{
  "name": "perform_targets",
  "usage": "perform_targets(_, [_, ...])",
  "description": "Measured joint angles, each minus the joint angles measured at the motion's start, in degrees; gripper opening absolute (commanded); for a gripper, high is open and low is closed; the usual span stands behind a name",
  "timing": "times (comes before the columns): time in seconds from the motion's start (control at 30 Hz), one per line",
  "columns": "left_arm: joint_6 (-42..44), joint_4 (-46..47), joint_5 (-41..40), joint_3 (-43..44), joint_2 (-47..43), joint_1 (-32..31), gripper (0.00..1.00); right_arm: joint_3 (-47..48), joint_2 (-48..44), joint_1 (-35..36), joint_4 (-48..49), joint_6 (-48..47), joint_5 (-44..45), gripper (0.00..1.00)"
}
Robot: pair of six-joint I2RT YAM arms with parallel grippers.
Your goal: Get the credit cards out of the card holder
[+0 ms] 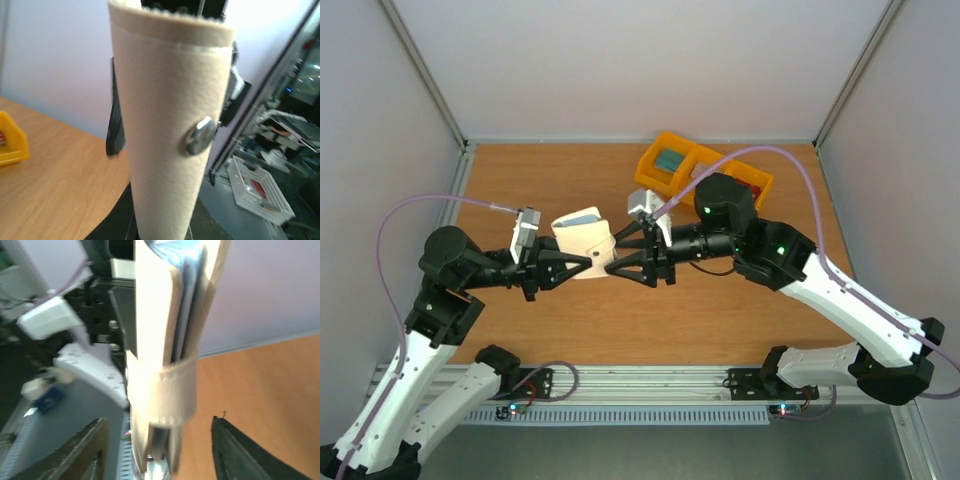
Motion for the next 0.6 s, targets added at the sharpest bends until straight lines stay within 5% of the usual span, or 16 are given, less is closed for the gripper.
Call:
perform_targets(0.07, [0.63,-3.39,-4.31,0.76,-0.55,0.00,0.00,0.00,-1.68,-0.04,-1.42,-0.52,5.92,0.97])
perform_targets(0.17, [2.45,-9.77,-13.42,2.99,-1.05,0.00,0.00,-0.59,-5.60,-0.04,-2.23,-1.20,17.16,0.99])
perform_targets(0.37, [7.96,-18.95,-28.68,5.05,-1.05,0.00,0.00,0.00,-6.08,2.51,-1.40,1.25,32.94,0.70])
perform_targets(0.6, [11.39,-25.38,-36.50,5.05,-0.22,0.00,0.00,4.90,7.13,13.60,1.55,1.01,45.77,0.55])
